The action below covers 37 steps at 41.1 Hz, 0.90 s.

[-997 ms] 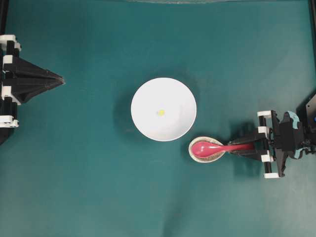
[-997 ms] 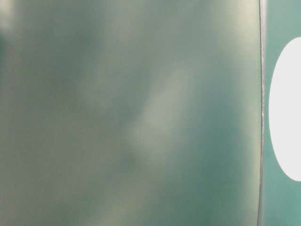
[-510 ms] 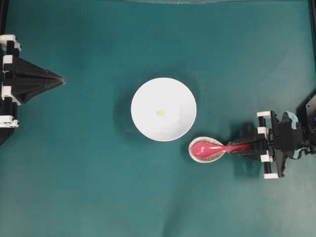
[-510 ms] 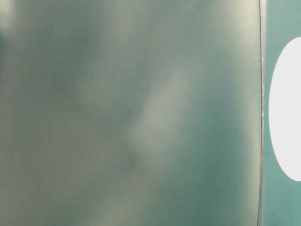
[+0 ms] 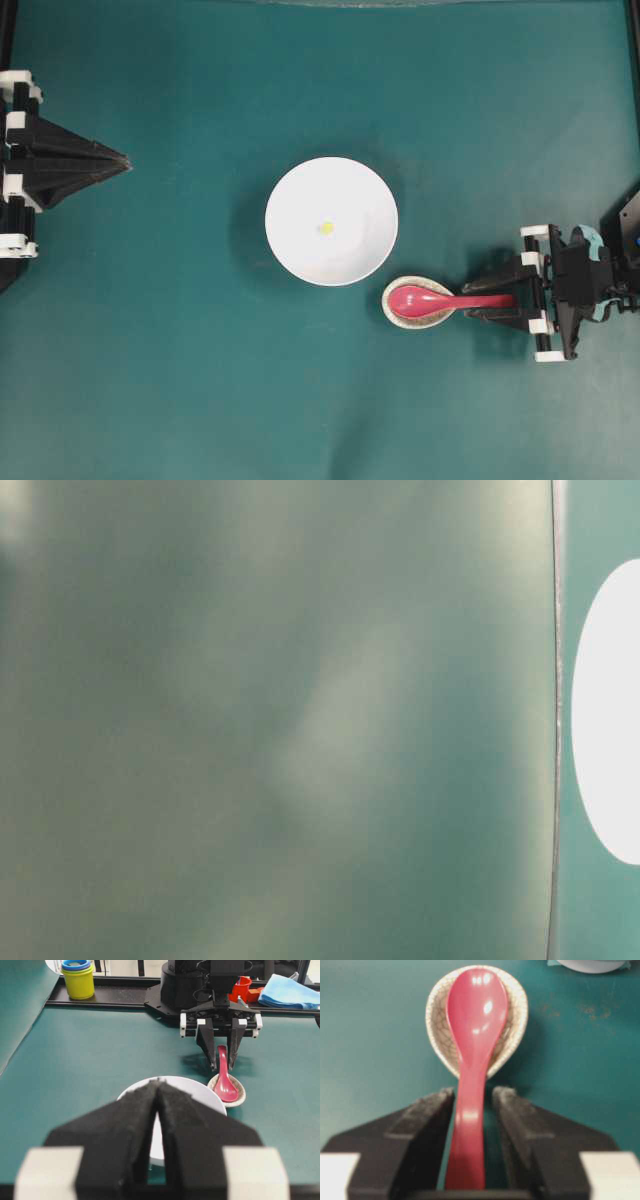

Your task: Scoop the yellow hexagonal prism block from the bowl with a spoon using the right arm.

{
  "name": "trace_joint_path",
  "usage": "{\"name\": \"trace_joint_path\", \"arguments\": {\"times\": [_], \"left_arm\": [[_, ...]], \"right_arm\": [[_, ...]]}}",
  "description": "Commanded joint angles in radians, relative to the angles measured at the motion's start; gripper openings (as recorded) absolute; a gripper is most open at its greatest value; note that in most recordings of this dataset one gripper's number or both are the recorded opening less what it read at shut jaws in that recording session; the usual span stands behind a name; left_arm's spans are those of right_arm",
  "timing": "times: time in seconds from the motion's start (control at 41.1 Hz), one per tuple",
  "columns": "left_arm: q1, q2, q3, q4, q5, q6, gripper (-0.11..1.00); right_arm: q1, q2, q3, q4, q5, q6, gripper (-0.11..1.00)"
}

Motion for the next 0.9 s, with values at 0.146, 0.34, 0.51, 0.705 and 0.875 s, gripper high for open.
{"name": "trace_joint_path", "arguments": {"times": [0.146,0.34,0.51,0.705,0.875], "left_arm": [[0.0,0.008,-0.015,0.003,-0.006,0.002,0.05],[0.0,0.008,-0.015,0.003,-0.006,0.0,0.05],[0.0,0.008,-0.015,0.003,-0.005,0.002,0.05],[0.0,0.008,-0.015,0.003,-0.006,0.0,0.05],[0.0,0.008,-0.015,0.003,-0.006,0.002,0.05]], "right_arm": [[0.0,-0.023,-0.003,0.002,-0.003,-0.015,0.47],[-0.015,-0.023,-0.005,0.002,-0.008,-0.021,0.47],[-0.015,-0.023,-0.011,0.002,-0.003,-0.021,0.47],[-0.015,-0.023,-0.012,0.0,-0.002,-0.023,0.47],[-0.017,-0.023,-0.011,0.0,-0.003,-0.025,0.42]]}}
